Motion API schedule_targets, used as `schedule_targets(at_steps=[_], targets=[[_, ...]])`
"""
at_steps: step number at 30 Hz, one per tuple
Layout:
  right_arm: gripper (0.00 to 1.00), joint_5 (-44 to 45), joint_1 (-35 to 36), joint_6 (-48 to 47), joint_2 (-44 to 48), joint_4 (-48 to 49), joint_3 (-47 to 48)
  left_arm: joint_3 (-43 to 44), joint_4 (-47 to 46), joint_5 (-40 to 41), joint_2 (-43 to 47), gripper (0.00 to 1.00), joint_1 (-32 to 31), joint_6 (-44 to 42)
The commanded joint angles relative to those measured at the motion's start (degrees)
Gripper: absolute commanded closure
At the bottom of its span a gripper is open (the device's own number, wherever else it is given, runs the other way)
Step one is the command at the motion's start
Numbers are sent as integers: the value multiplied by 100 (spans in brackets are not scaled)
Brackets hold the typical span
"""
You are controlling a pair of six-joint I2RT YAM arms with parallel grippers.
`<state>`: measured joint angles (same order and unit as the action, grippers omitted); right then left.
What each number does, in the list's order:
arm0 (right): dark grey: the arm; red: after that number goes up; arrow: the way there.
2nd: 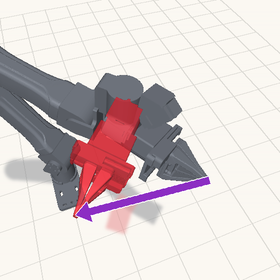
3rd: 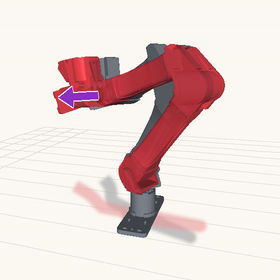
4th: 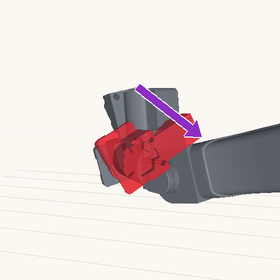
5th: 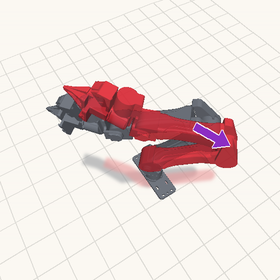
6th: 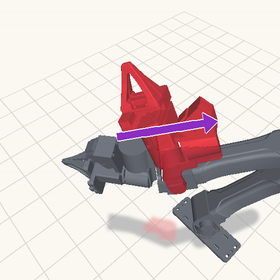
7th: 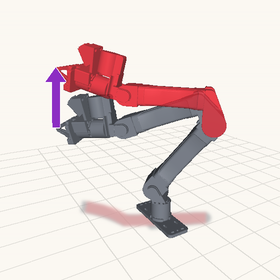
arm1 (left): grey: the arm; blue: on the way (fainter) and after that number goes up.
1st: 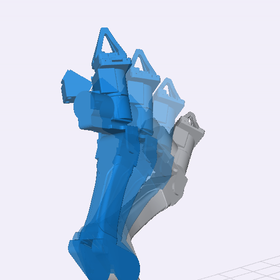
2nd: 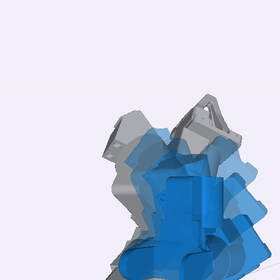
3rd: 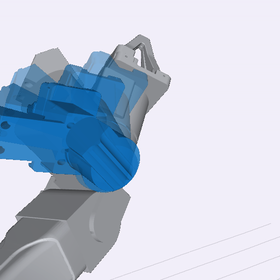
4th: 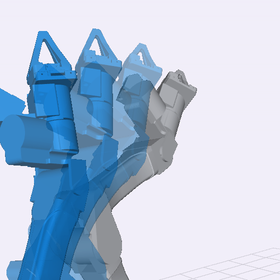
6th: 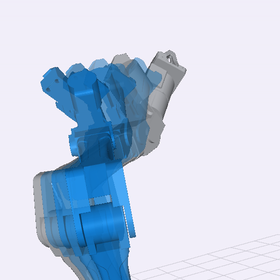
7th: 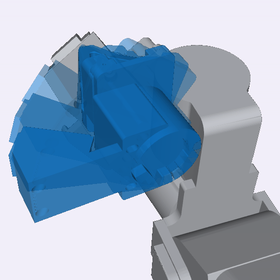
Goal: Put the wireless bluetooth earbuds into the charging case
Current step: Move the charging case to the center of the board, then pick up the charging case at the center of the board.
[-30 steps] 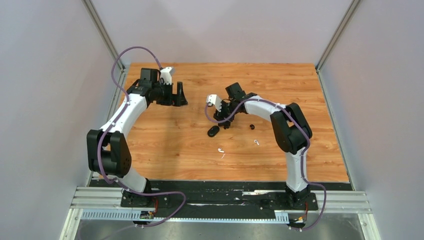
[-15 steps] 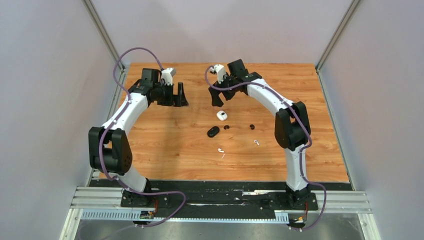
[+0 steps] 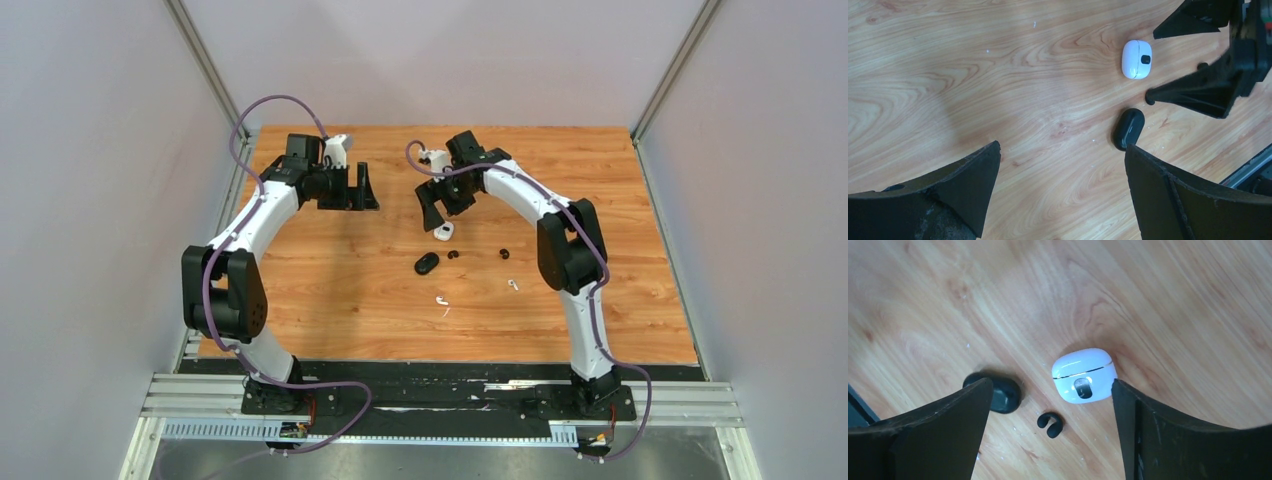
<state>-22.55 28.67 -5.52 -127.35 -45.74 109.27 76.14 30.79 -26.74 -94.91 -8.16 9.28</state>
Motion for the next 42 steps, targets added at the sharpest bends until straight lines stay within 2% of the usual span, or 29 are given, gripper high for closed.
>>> schedule_targets(at_steps=[1, 5, 8, 11, 12, 17, 24, 28, 33, 42], targets=[[9, -1517, -225, -2524, 198, -61, 243, 89, 64, -128, 140, 0, -19, -24], [7, -2303, -607, -5150, 574, -130, -257, -23, 153, -136, 292, 0, -19, -272], [8, -2309, -761, -7156, 603, -177, -794, -71, 248, -219, 395, 0, -19, -487], [8, -2006, -765, -8383, 243, -488, -627, -72, 366, -262, 518, 0, -19, -670], [8, -1992, -761, -8533, 98, -617, -462, -73, 419, -253, 577, 0, -19, -760], [8, -2043, -674, -8933, -487, -1053, 292, -150, 504, -116, 732, 0, -19, -916], [9, -1989, -405, -9166, -846, -1277, 401, -231, 495, -105, 761, 0, -19, -884], [14, -1944, -333, -9317, -844, -1474, 224, -281, 416, -158, 711, 0, -19, -757], [27, -1838, -284, -9112, -903, -1706, 304, -278, 303, -250, 610, 0, -19, -611], [35, -1285, -298, -8504, -1176, -2278, 641, -237, 206, -299, 512, 0, -19, -535]])
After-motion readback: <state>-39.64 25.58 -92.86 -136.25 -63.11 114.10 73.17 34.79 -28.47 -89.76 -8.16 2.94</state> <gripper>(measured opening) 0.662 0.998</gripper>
